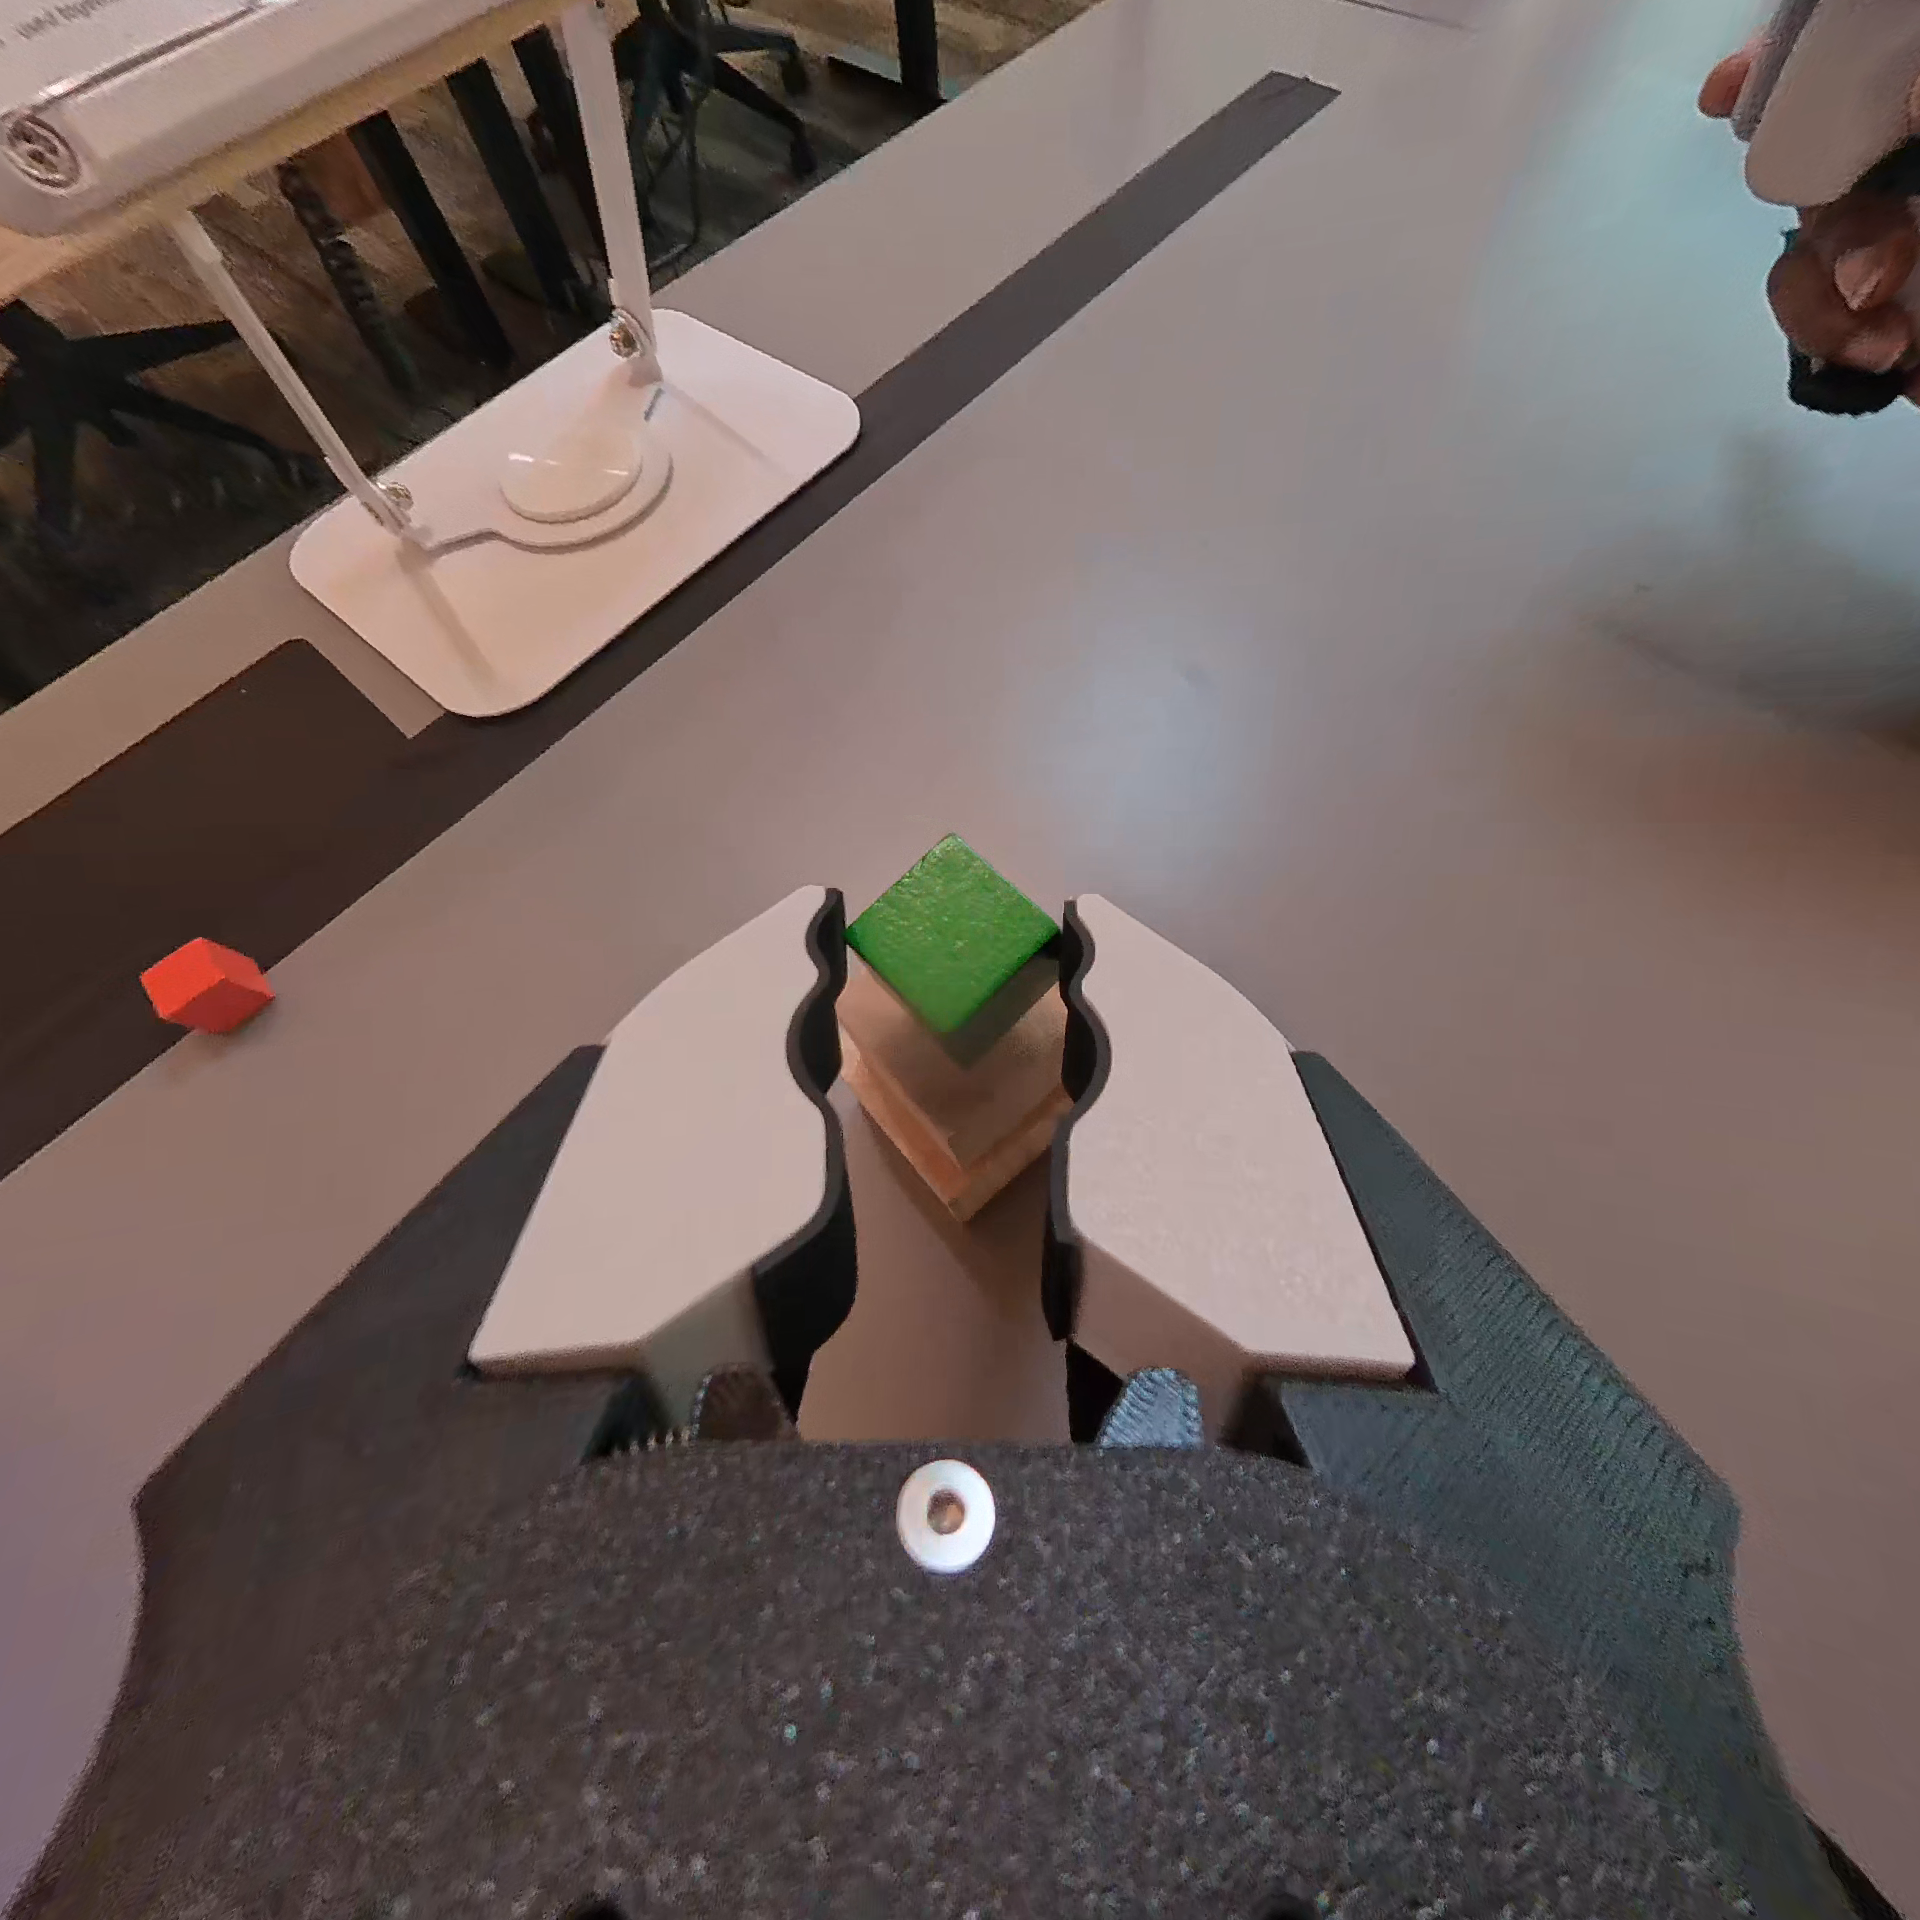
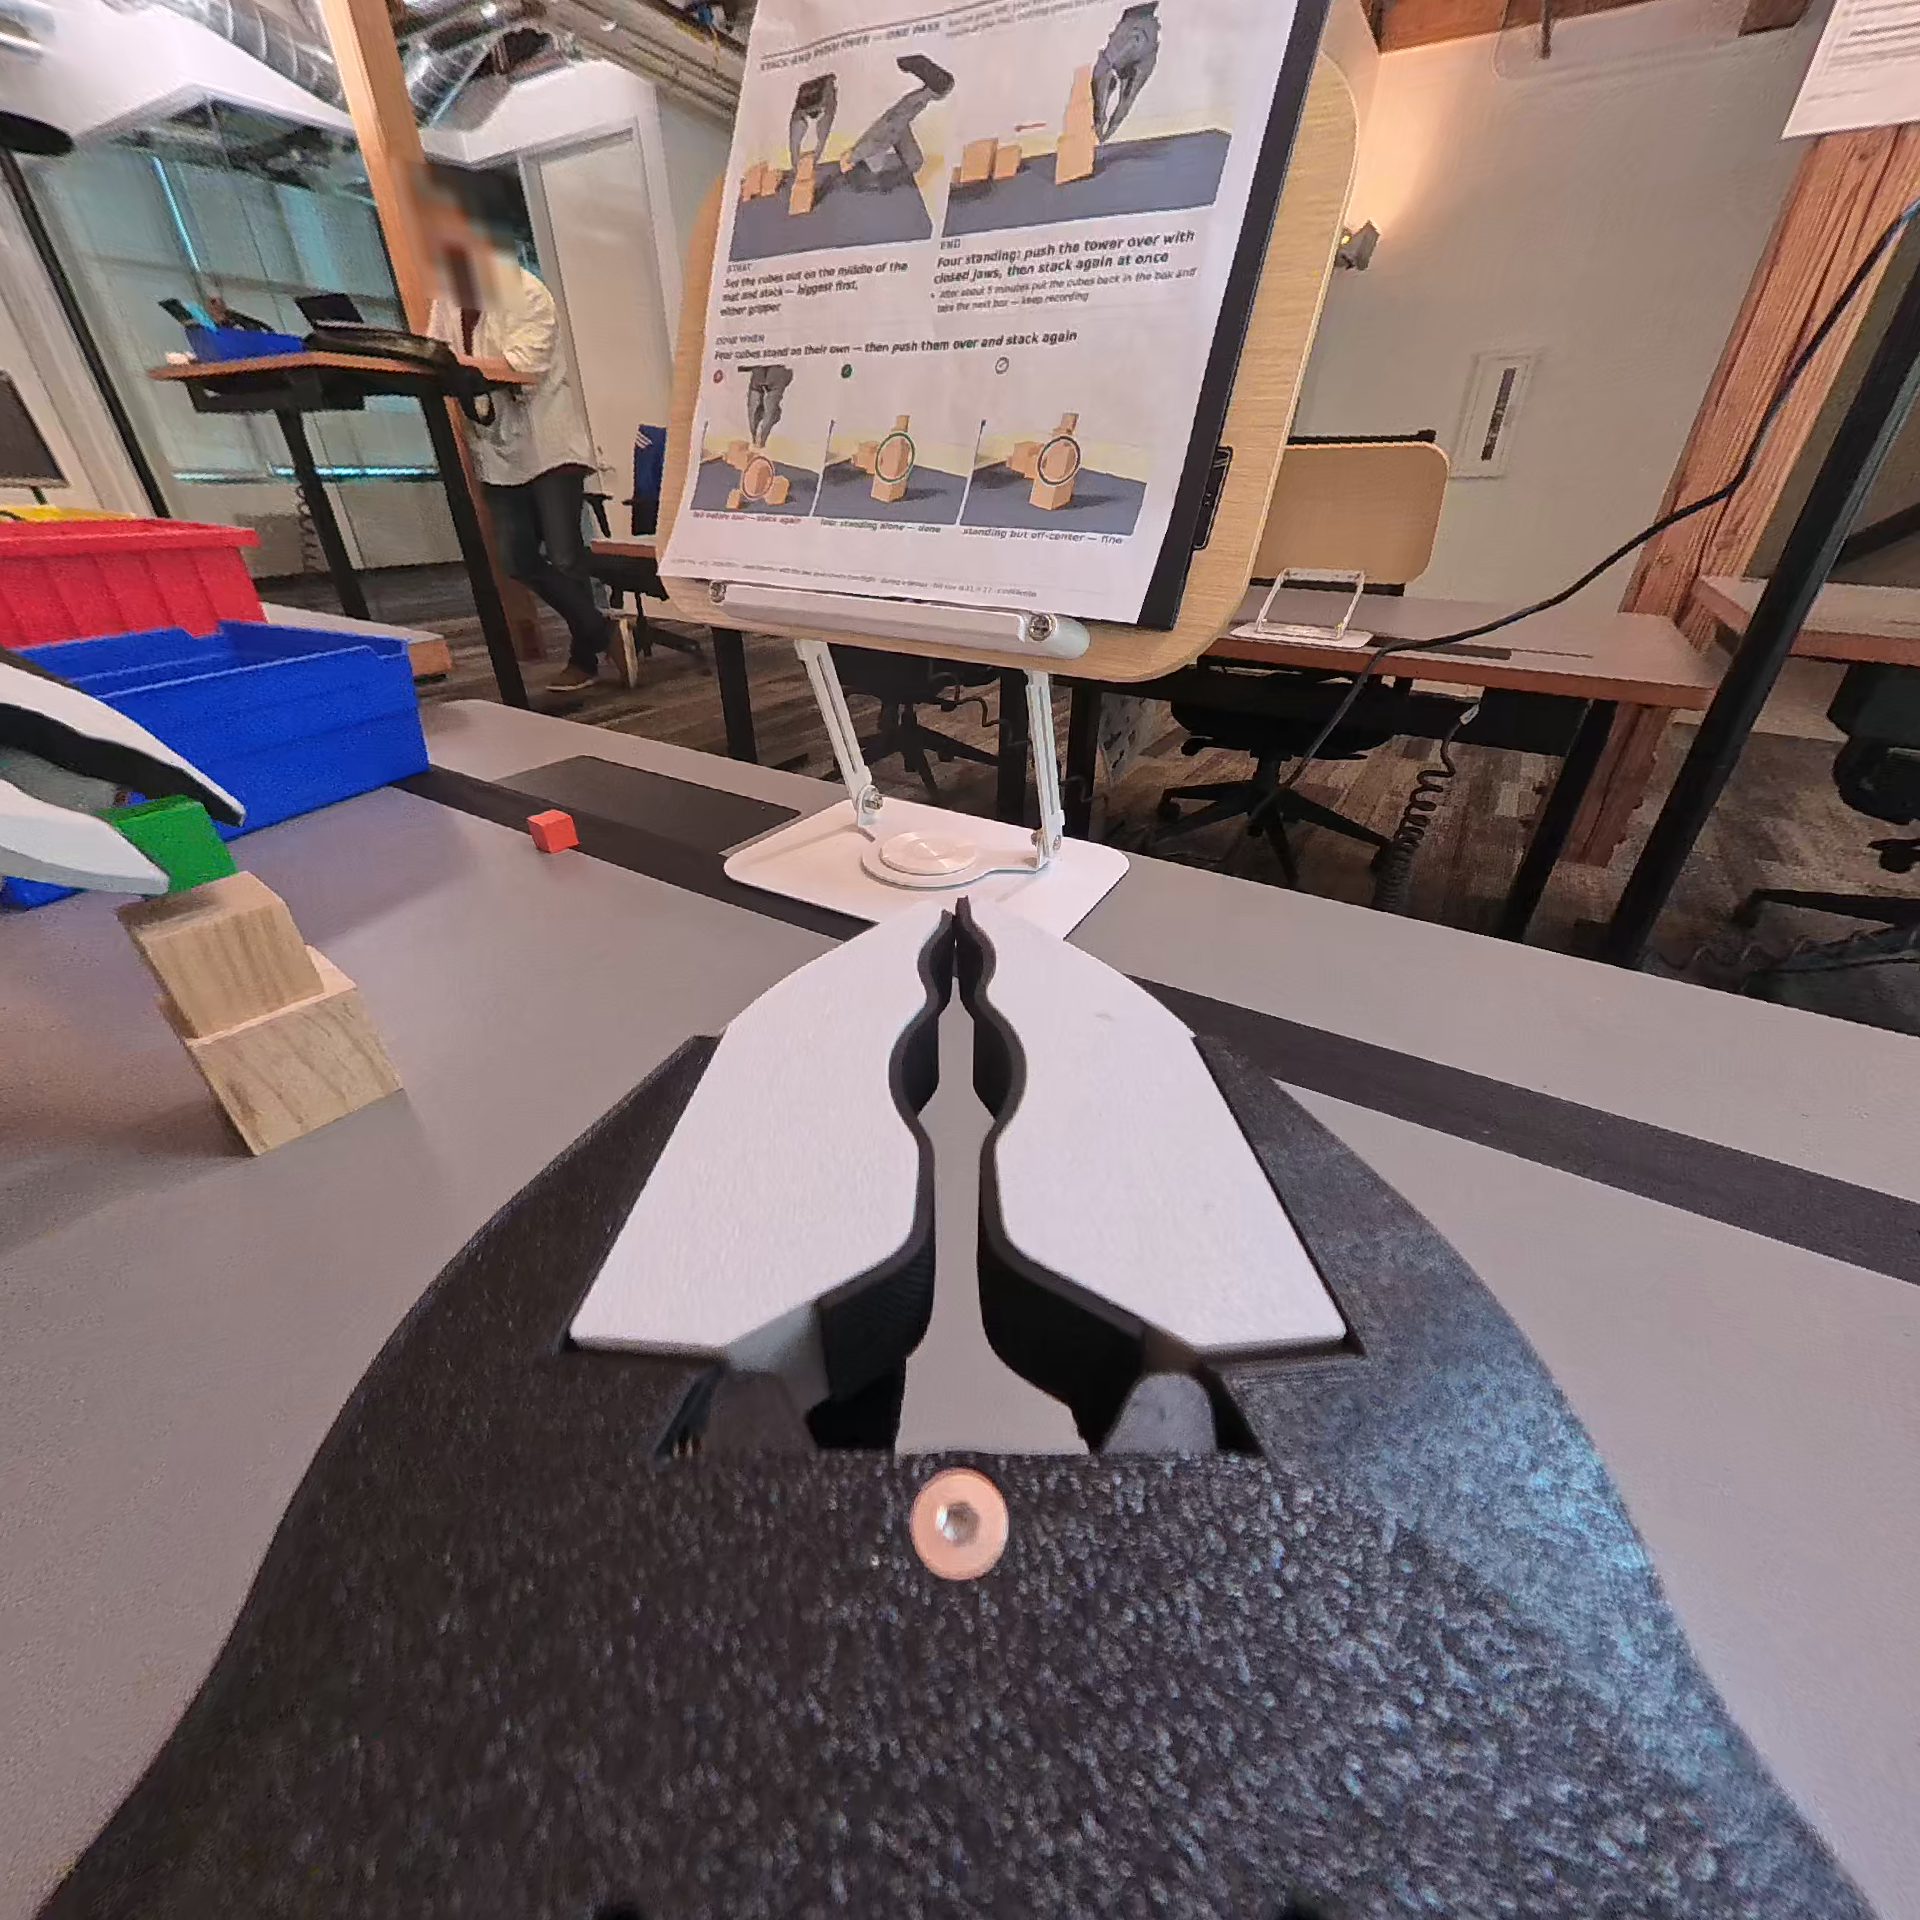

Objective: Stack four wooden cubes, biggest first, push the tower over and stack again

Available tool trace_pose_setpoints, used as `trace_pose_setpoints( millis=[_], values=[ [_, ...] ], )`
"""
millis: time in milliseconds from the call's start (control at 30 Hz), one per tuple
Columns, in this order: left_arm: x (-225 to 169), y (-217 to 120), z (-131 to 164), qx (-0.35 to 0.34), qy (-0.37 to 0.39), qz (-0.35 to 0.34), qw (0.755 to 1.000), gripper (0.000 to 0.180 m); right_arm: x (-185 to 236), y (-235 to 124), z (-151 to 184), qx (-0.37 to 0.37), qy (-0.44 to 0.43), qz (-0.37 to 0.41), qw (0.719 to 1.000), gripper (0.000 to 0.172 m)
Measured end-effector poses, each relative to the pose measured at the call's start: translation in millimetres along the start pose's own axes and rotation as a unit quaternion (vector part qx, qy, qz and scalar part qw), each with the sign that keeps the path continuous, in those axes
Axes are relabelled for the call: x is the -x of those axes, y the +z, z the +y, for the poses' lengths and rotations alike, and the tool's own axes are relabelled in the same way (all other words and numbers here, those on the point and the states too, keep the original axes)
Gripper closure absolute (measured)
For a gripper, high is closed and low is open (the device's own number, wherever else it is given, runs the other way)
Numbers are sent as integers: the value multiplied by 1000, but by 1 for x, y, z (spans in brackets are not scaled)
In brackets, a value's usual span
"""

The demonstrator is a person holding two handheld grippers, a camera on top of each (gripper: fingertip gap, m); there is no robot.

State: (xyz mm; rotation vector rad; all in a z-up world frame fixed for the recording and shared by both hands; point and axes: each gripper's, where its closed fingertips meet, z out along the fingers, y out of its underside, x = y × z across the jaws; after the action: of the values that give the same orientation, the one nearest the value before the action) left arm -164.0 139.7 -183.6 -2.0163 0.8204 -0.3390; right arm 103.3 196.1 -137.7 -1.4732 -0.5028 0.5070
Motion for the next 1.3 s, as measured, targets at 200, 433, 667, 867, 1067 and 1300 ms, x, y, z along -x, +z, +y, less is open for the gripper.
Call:
trace_pose_setpoints(
  millis=[200,433,667,867,1067,1300],
  values=[
    [-1,5,6,20,13,11,1000,141,1,1,2,5,2,-3,1000,172],
    [0,6,10,22,21,3,1000,141,2,2,5,12,7,-9,1000,171],
    [0,4,6,4,18,4,1000,134,2,2,6,15,8,-10,1000,171],
    [11,-14,-14,-64,-15,3,998,133,2,2,5,13,9,-10,1000,171],
    [96,-40,-38,-189,-117,-103,969,133,4,3,7,17,7,-13,1000,170],
    [202,13,28,-90,-180,-241,949,125,3,2,5,15,7,-10,1000,170]
  ],
)
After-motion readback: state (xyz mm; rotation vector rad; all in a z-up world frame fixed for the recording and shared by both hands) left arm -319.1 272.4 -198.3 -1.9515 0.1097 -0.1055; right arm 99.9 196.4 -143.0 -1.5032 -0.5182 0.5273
